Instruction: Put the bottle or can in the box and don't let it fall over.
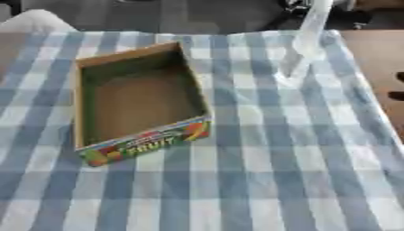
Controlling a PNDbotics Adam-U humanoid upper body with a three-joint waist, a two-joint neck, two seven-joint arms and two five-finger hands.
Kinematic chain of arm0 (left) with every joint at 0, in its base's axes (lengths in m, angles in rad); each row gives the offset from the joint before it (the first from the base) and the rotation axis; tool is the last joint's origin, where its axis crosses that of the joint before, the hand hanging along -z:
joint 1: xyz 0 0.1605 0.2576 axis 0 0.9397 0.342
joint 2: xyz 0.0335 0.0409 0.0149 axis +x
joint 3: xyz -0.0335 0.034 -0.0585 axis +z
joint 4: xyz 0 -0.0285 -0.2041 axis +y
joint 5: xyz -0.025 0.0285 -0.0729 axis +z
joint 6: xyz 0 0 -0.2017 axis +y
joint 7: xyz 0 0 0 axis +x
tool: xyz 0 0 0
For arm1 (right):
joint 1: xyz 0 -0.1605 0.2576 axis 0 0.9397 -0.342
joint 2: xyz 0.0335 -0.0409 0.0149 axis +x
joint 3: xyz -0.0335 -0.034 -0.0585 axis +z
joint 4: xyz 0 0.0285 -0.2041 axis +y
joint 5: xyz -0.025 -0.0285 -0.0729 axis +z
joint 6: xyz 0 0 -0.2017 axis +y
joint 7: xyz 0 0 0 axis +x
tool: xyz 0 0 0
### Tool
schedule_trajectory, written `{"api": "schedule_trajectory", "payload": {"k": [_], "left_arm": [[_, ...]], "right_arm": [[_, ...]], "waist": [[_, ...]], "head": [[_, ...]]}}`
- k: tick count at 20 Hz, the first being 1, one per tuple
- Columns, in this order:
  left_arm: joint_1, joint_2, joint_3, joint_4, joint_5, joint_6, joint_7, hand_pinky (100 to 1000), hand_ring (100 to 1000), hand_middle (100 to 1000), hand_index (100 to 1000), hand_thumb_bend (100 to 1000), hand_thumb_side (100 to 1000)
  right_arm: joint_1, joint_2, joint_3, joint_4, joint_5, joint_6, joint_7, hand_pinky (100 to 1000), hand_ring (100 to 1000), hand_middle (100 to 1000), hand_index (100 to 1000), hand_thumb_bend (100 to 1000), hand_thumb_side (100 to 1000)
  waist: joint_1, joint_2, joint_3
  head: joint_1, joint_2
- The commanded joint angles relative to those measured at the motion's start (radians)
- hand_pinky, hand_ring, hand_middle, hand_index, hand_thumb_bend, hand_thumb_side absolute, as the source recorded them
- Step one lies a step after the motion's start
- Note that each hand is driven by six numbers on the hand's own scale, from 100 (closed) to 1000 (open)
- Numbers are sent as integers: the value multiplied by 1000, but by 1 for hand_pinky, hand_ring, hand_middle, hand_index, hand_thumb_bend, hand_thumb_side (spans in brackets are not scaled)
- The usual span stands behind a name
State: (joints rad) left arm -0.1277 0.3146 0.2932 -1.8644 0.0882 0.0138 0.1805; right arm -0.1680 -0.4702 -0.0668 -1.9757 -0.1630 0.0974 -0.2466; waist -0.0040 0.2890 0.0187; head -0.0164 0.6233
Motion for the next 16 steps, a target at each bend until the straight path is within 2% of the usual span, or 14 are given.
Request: {"api": "schedule_trajectory", "payload": {"k": [1, 9, 16], "left_arm": [[-9, 15, 4, -12, 5, -3, -2, 969, 489, 569, 765, 727, 418], [-10, 18, 1, -12, 5, -3, -5, 968, 490, 570, 765, 728, 419], [-8, 20, -1, -9, 5, -3, -7, 968, 490, 570, 765, 728, 420]], "right_arm": [[-14, -14, -4, -7, -6, 2, 0, 743, 873, 949, 791, 100, 602], [-50, -37, 4, 31, -24, 7, 9, 742, 871, 950, 796, 100, 612], [-126, -88, 23, 131, -38, 20, 15, 743, 853, 941, 797, 100, 593]], "waist": [[1, -13, -1], [3, -18, 0], [8, -31, 4]], "head": [[1, -3], [-7, -9], [-33, -16]]}}
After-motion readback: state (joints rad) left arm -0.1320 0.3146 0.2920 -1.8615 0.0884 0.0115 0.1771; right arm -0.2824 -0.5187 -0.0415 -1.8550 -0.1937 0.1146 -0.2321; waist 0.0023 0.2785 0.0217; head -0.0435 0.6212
